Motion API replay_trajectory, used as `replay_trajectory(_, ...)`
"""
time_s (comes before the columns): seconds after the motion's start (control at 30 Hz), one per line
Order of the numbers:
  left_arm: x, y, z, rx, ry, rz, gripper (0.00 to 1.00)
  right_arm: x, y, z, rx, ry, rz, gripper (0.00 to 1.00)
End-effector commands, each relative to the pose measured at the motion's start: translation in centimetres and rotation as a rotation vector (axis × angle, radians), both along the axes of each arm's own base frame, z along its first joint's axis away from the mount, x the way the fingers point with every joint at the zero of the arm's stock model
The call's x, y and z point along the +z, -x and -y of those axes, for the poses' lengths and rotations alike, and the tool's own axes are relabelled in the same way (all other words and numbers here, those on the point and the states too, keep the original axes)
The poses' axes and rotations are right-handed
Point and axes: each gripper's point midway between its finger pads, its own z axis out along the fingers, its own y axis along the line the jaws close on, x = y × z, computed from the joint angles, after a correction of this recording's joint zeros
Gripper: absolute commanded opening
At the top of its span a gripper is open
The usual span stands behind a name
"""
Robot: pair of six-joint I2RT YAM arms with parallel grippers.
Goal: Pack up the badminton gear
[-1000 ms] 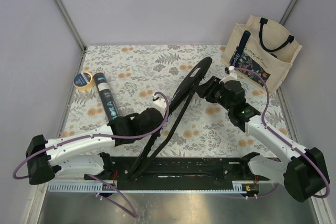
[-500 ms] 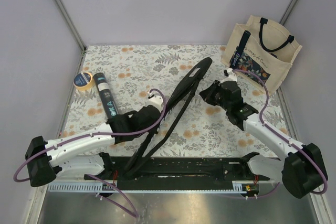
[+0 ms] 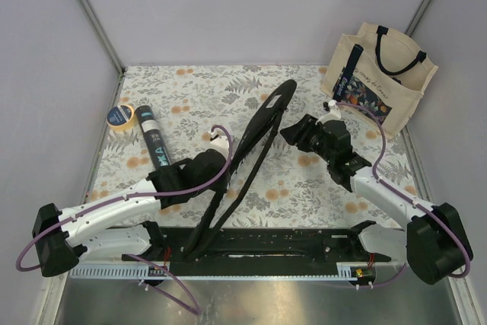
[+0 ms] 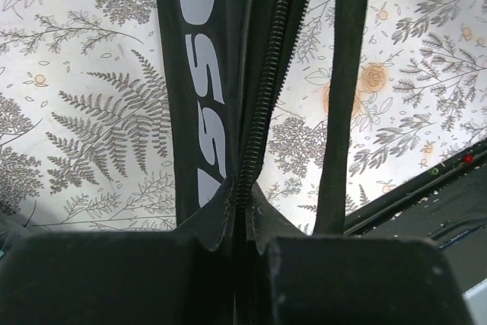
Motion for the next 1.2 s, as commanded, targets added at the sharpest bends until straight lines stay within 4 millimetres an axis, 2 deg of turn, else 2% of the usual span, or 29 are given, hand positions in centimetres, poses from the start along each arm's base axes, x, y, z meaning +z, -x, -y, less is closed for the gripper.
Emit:
replay_trajectory(0.0, 3.6, -0.9, 2.4, -0.021, 0.159, 0.073, 0.00, 2.1, -0.2, -2.9, 0.124, -0.148, 0.079, 0.58)
replay_trajectory(0.1, 3.5, -0.9, 2.6, -0.029, 0.166, 0.075, 0.00, 1.6, 0.2, -4.2, 0.184, -0.215, 0.065, 0.59)
replay_trajectory(0.2, 3.8, -0.8, 2.9, -0.037, 0.186, 0.080, 0.00, 1.9, 0.5, -5.4, 0.247, -0.280, 0.064, 0.55)
replay_trajectory(0.3, 3.9, -0.9, 3.0, -0.036, 0.192, 0.081, 0.00, 3.7, 1.1, -6.3, 0.302, -0.356, 0.095, 0.49)
replay_trajectory(0.47, 3.7, -1.0, 3.1, -0.036, 0.188, 0.076, 0.00, 6.2, 1.9, -6.9, 0.340, -0.415, 0.130, 0.37)
replay_trajectory(0.57, 3.5, -0.9, 3.4, -0.045, 0.197, 0.071, 0.00, 7.8, 2.5, -7.2, 0.365, -0.439, 0.156, 0.18)
replay_trajectory(0.6, 3.4, -0.9, 3.4, -0.043, 0.197, 0.071, 0.00, 8.5, 2.6, -7.2, 0.370, -0.447, 0.167, 0.15)
replay_trajectory(0.73, 2.8, -0.9, 3.5, -0.044, 0.190, 0.063, 0.00, 11.2, 2.8, -7.6, 0.379, -0.450, 0.203, 0.15)
replay_trajectory(0.83, 2.9, -0.5, 4.4, -0.082, 0.222, 0.055, 0.00, 12.2, 2.7, -8.8, 0.399, -0.424, 0.213, 0.18)
replay_trajectory(1.03, 3.9, 0.2, 5.5, -0.138, 0.297, 0.057, 0.00, 10.5, 0.9, -11.0, 0.415, -0.360, 0.176, 0.20)
replay_trajectory(1.17, 4.8, 0.6, 5.8, -0.154, 0.363, 0.066, 0.00, 7.8, -0.6, -11.5, 0.393, -0.228, 0.115, 0.32)
